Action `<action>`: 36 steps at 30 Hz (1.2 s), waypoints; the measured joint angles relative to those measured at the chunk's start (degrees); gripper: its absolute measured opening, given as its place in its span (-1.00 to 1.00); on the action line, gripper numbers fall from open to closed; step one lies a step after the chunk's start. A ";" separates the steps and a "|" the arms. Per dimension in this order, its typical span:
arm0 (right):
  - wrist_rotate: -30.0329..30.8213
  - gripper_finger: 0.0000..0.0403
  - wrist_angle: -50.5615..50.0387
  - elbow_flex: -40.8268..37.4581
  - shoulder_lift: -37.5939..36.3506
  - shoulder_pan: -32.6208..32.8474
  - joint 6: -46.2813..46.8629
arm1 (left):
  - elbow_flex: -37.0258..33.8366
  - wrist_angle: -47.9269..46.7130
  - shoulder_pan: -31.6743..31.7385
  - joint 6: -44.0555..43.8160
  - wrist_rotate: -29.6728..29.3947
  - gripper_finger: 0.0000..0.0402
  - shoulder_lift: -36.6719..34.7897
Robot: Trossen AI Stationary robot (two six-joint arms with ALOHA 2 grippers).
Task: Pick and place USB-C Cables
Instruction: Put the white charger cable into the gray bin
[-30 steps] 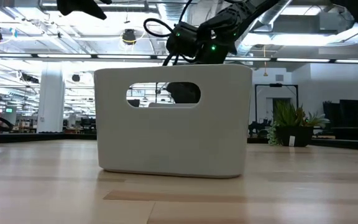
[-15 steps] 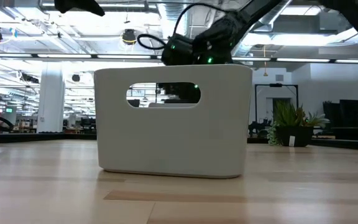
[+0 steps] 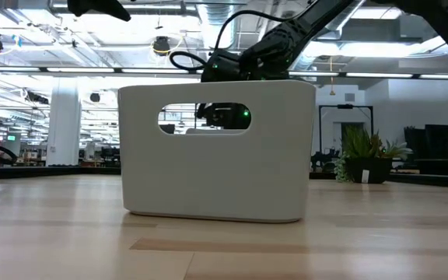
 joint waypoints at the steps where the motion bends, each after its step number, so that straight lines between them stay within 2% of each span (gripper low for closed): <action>1: -0.19 0.24 -0.16 0.00 0.00 0.00 0.00 | 0.00 -0.14 0.00 -0.02 -0.04 0.08 0.00; 4: -0.39 0.06 -1.19 0.00 0.00 0.00 1.49 | 0.00 -0.52 0.00 -0.03 -0.04 0.08 0.00; 13: -2.53 -0.71 -2.65 0.03 -0.14 -0.04 5.70 | 0.00 -1.25 0.00 -0.51 -0.04 0.08 0.00; 15: -2.81 -0.83 -2.68 0.04 -0.17 -0.04 6.50 | 0.00 -1.25 0.00 -0.54 -0.04 0.08 0.00; 24: -2.83 -0.83 -2.61 -0.17 -1.05 0.72 8.37 | 0.00 -1.25 0.00 -0.63 -0.01 0.08 0.00; 27: -3.42 -0.95 -2.87 -0.45 -3.20 0.74 8.55 | 0.00 -1.23 0.00 -0.63 -0.03 0.08 0.00; 36: -2.91 -0.95 -1.79 -0.29 -15.46 0.59 8.09 | 0.00 -0.86 0.00 -0.66 -0.23 0.08 0.00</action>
